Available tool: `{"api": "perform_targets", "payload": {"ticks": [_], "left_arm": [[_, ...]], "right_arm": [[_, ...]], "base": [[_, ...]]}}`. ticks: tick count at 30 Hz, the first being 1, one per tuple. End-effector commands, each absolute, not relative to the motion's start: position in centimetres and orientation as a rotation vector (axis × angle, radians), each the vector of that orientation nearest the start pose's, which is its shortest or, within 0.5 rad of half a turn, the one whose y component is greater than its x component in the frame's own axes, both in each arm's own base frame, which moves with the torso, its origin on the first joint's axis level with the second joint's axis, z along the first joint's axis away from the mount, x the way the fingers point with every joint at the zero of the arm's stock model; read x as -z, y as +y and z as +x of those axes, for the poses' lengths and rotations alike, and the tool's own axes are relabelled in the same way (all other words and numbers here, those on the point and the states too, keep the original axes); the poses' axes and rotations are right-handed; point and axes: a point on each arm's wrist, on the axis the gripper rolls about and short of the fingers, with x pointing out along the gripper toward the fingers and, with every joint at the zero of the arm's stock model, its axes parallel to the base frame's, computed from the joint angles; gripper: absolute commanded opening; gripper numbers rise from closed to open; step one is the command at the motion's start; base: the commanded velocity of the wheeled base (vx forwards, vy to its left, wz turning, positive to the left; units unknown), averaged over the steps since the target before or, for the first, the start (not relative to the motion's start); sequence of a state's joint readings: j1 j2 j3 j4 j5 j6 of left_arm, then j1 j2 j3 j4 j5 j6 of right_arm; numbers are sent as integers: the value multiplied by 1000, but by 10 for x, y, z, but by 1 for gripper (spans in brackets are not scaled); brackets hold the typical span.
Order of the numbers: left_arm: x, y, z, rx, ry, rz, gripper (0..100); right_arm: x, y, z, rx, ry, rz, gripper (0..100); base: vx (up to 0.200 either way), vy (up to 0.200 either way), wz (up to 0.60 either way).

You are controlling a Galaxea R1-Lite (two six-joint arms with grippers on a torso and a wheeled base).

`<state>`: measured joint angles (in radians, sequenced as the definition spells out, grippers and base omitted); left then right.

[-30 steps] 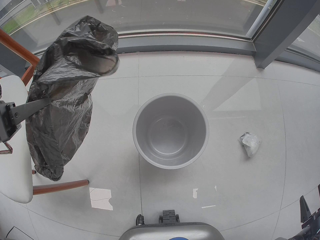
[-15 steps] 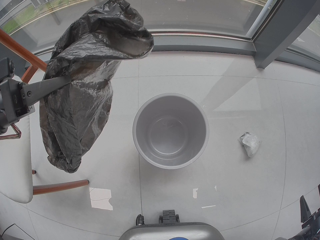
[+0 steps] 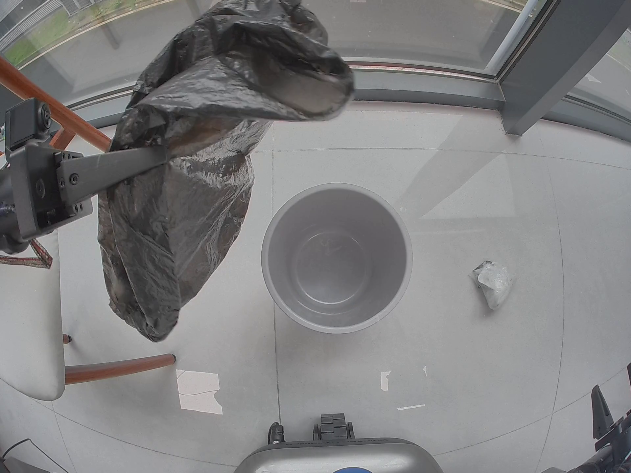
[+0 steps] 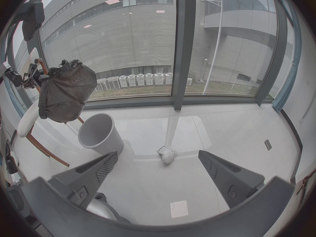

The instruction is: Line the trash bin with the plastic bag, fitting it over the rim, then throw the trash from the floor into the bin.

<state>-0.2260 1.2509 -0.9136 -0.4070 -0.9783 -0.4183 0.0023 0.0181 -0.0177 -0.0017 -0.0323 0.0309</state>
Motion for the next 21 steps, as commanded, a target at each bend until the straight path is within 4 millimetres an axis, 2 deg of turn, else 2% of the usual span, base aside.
{"api": "perform_targets", "payload": {"ticks": [1,8,15,21], "left_arm": [[-302,-89,170,1353,228,-335,0],[-301,-117,159,1345,234,-345,0],[-290,-117,160,1242,252,-358,0],[-278,-123,157,1275,260,-299,0]], "right_arm": [[-76,-1,-23,29,-2,31,100],[-76,-1,-23,29,-2,31,100],[-76,-1,-23,29,-2,31,100],[-76,-1,-23,29,-2,31,100]], "base": [[0,0,0],[0,0,0],[0,0,0],[0,0,0]]}}
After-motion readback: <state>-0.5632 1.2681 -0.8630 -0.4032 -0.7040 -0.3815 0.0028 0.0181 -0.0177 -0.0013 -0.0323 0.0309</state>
